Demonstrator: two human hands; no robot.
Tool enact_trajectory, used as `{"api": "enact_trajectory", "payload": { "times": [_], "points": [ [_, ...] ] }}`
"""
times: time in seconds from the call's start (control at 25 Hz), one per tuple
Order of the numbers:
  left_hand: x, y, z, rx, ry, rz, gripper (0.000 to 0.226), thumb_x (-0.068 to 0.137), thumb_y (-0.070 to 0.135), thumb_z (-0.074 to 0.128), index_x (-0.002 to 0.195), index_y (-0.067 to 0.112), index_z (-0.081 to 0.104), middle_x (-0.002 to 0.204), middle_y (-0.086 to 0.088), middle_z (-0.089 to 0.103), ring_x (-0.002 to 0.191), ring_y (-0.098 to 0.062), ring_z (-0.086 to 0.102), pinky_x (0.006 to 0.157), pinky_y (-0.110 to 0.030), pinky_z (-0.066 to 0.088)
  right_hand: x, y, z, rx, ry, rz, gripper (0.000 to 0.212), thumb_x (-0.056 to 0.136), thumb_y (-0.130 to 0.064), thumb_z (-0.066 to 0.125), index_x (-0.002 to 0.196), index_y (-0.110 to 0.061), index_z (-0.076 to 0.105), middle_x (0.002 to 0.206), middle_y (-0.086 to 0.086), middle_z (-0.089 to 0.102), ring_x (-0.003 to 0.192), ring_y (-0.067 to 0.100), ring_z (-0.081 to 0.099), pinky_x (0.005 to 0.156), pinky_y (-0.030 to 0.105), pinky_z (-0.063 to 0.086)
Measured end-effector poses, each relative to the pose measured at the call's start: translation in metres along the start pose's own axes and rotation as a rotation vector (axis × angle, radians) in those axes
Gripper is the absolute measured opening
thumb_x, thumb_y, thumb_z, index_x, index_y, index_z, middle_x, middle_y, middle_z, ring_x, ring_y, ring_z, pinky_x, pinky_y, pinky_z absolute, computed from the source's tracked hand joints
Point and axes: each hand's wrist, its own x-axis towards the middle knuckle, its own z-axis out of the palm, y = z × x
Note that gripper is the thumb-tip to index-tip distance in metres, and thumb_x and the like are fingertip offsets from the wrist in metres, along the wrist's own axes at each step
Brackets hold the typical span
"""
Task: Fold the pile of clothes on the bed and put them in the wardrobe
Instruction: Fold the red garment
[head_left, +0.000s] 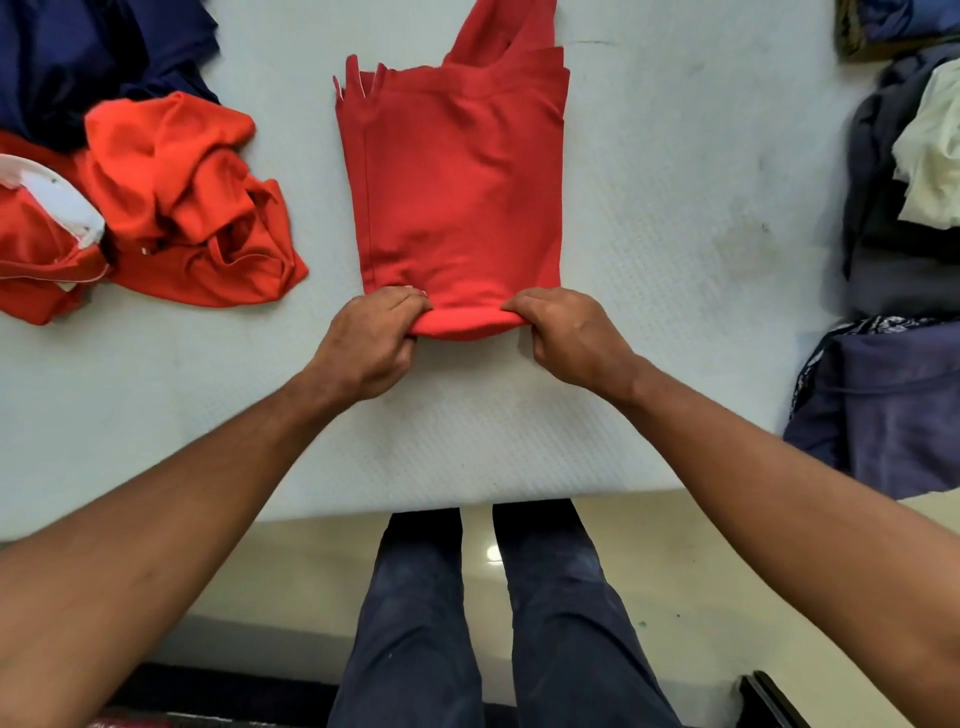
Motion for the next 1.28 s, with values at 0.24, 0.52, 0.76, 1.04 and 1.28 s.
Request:
{"api": "enact_trajectory", "payload": {
  "times": [0.24, 0.52, 0.76, 1.04, 1.28],
  "points": [
    [-0.025, 0.040, -0.041, -0.274, -0.289, -0.094, 0.018, 0.082, 0.031, 0.040, 0.071, 0.018, 0.047, 0.062, 0.008, 0.049, 0.063, -0.023, 0.051, 0.063, -0.038, 0.039, -0.034, -0.043, -0.049, 0.179, -0.448, 0.205, 0.012, 0.070, -0.020, 0.043, 0.061, -0.016, 0.036, 0.058, 0.000, 0.047, 0.060, 0.025, 0.048, 0.059, 0.036, 0.033],
    [0.016, 0.023, -0.063, -0.351, -0.288, -0.316, 0.024, 0.066, 0.028, 0.046, 0.080, 0.016, 0.061, 0.080, -0.001, 0.063, 0.083, -0.025, 0.060, 0.068, -0.032, 0.036, -0.014, -0.023, -0.070, 0.460, -0.145, 0.513, 0.014, 0.072, -0.021, 0.063, 0.083, -0.024, 0.073, 0.074, -0.007, 0.070, 0.071, 0.012, 0.064, 0.070, 0.035, 0.049],
    [0.078, -0.014, -0.085, -0.232, -0.083, -0.436, 0.037, 0.083, 0.018, 0.054, 0.117, 0.018, 0.068, 0.114, -0.009, 0.069, 0.109, -0.030, 0.061, 0.087, -0.034, 0.046, 0.063, 0.008, -0.070, 0.466, 0.113, 0.545, 0.029, 0.074, -0.017, 0.066, 0.098, -0.030, 0.077, 0.094, -0.014, 0.073, 0.081, 0.002, 0.064, 0.075, 0.024, 0.051],
    [0.041, 0.003, -0.043, 0.036, 0.181, -0.240, 0.054, 0.088, 0.032, 0.058, 0.139, 0.018, 0.053, 0.153, -0.011, 0.041, 0.146, -0.031, 0.031, 0.105, -0.052, 0.037, 0.033, -0.001, -0.033, 0.103, 0.446, 0.457, 0.038, 0.088, -0.022, 0.062, 0.124, -0.014, 0.070, 0.126, 0.007, 0.064, 0.112, 0.025, 0.058, 0.096, 0.032, 0.047],
    [-0.016, 0.040, 0.018, 0.160, -0.059, -0.153, 0.100, 0.078, 0.062, 0.061, 0.161, 0.027, 0.017, 0.169, -0.011, 0.002, 0.156, -0.030, 0.001, 0.122, -0.057, 0.012, -0.013, -0.049, 0.015, -0.066, 0.131, 0.168, 0.070, 0.092, -0.047, 0.063, 0.153, -0.017, 0.047, 0.166, 0.014, 0.027, 0.155, 0.034, 0.021, 0.124, 0.052, 0.022]
  ]
}}
